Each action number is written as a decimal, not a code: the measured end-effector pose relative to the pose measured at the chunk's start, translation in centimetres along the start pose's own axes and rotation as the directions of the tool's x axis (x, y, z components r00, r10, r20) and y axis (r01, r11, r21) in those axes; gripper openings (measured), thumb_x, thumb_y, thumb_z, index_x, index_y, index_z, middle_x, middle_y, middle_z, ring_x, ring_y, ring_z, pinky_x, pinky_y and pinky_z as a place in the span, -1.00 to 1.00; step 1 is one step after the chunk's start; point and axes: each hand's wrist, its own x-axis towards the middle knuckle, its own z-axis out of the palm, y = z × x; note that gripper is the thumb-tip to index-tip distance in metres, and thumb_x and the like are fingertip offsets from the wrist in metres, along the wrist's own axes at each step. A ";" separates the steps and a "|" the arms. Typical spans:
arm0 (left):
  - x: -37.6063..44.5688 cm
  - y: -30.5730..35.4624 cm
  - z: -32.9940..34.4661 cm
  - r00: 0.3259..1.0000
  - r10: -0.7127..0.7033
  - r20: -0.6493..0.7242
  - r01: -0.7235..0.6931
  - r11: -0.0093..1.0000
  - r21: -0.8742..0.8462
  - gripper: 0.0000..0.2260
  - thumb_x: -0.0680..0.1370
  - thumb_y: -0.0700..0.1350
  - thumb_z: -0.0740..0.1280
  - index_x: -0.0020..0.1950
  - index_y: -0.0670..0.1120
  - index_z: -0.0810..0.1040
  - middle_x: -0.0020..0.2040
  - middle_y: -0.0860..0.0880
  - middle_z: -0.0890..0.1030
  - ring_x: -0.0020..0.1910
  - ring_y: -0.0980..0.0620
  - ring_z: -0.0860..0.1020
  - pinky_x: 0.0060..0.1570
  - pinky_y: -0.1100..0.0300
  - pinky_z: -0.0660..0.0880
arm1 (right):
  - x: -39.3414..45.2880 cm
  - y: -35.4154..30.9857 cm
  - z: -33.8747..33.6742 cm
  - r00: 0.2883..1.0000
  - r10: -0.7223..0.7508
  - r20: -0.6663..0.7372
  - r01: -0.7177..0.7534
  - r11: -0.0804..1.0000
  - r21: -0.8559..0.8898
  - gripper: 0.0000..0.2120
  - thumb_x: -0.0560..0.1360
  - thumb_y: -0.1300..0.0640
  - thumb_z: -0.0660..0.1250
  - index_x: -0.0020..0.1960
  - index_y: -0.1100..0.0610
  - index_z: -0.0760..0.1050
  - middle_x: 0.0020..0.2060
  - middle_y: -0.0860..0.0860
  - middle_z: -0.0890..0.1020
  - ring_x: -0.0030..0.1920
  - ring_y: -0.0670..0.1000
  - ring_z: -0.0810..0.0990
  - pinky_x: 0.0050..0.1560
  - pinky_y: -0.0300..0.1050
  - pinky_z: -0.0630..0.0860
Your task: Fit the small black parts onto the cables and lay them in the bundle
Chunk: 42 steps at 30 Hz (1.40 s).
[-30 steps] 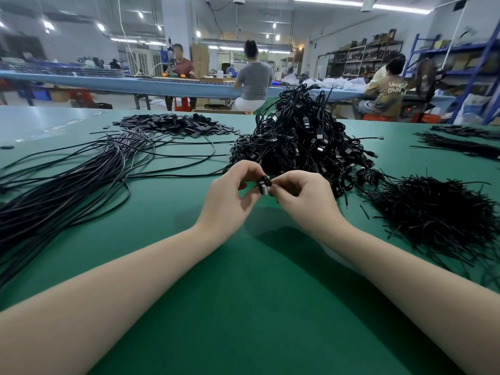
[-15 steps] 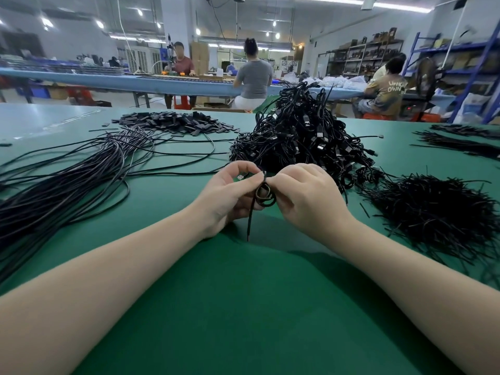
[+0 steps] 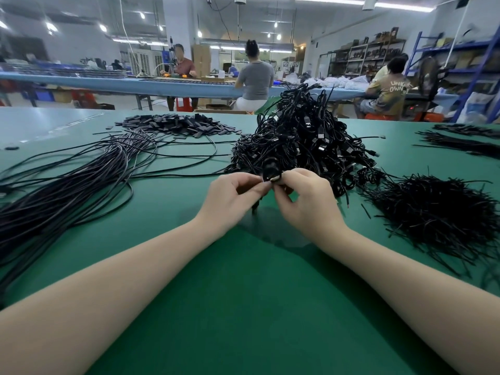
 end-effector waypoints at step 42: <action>0.4 0.8 -1.6 0.869 -0.405 0.283 0.494 0.734 -0.466 -0.67 0.56 -0.30 0.19 0.22 0.01 0.54 -0.54 0.05 0.37 -0.63 0.15 0.27 -0.61 0.36 0.13 | 0.0 0.0 -0.4 0.882 -0.470 -0.044 0.427 0.834 -0.350 -0.82 0.50 0.27 0.27 -0.15 0.22 0.65 -0.31 0.05 0.62 -0.33 0.12 0.59 -0.30 -0.04 0.53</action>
